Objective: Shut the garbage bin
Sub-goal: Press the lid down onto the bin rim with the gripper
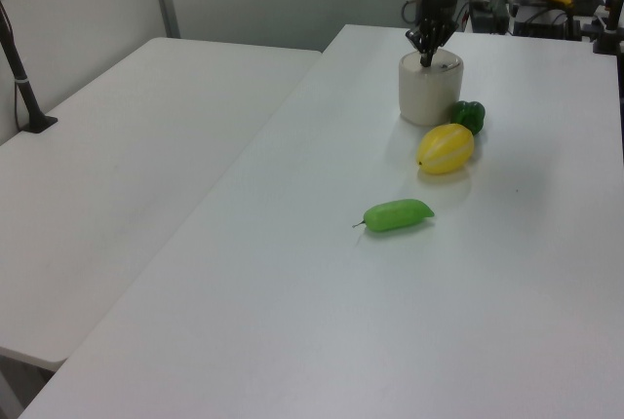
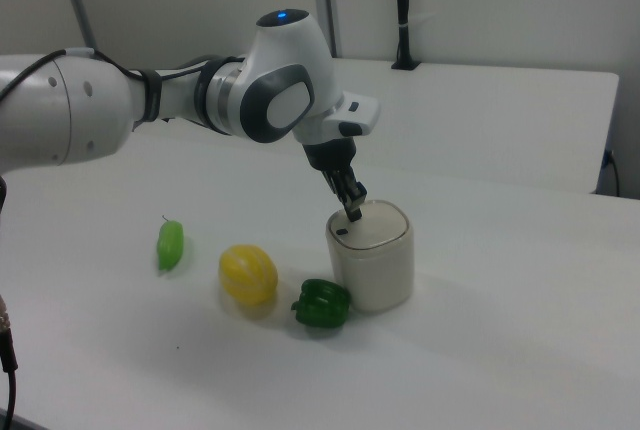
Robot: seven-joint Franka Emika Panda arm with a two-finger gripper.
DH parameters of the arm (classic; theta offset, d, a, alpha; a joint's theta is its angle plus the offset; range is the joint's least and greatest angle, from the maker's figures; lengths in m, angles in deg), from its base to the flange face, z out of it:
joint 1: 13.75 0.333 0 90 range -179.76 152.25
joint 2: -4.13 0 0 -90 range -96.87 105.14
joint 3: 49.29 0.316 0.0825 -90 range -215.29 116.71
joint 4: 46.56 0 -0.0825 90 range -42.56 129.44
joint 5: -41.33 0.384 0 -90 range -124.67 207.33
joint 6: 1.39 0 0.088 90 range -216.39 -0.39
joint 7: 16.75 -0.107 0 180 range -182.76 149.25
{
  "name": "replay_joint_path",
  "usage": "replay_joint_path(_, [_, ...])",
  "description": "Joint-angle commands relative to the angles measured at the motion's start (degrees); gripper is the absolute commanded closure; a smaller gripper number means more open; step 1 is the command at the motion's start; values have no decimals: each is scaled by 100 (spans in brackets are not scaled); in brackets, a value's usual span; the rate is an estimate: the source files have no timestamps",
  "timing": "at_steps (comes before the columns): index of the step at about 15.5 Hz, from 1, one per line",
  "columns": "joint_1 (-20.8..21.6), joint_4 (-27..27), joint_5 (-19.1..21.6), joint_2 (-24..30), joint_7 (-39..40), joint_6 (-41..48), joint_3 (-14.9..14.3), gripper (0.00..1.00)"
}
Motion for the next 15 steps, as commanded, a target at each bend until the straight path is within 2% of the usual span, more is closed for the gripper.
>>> replay_joint_path(1, [90,158,109,-6,100,119,-51,100])
replay_joint_path(15, [64,158,117,-146,135,66,-51,100])
